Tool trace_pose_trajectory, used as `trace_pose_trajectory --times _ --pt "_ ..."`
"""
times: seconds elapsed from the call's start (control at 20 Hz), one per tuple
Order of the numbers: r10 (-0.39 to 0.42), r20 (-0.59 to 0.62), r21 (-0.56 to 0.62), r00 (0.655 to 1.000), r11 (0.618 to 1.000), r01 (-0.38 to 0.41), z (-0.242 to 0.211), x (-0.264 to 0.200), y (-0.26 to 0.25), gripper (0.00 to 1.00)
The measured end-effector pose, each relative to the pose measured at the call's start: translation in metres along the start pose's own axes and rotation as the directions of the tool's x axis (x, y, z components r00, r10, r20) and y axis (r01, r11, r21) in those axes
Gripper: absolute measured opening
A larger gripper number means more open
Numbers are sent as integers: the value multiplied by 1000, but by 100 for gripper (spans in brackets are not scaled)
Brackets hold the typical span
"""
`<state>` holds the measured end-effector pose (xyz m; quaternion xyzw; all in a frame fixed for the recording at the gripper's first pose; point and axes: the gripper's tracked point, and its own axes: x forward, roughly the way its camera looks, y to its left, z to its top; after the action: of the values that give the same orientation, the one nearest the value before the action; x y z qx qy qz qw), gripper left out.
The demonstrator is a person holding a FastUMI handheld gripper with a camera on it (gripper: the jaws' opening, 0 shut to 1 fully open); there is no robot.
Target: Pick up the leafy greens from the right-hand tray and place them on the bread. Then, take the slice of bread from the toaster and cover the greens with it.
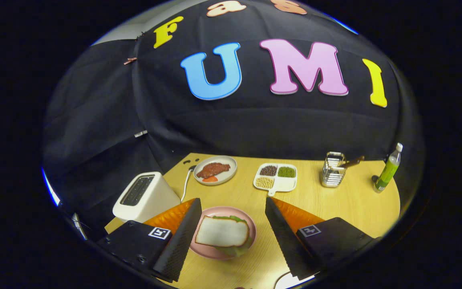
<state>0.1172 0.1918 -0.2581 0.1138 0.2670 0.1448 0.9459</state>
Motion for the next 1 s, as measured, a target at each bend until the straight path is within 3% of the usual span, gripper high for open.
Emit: trace_pose_trajectory --times 0.25,0.45,1.0 --pt "82 172 -89 982 994 -67 67 -43 27 99" --pt "110 272 -161 956 985 -67 97 -83 40 99" --pt "112 329 -163 938 985 -61 116 -127 39 99"
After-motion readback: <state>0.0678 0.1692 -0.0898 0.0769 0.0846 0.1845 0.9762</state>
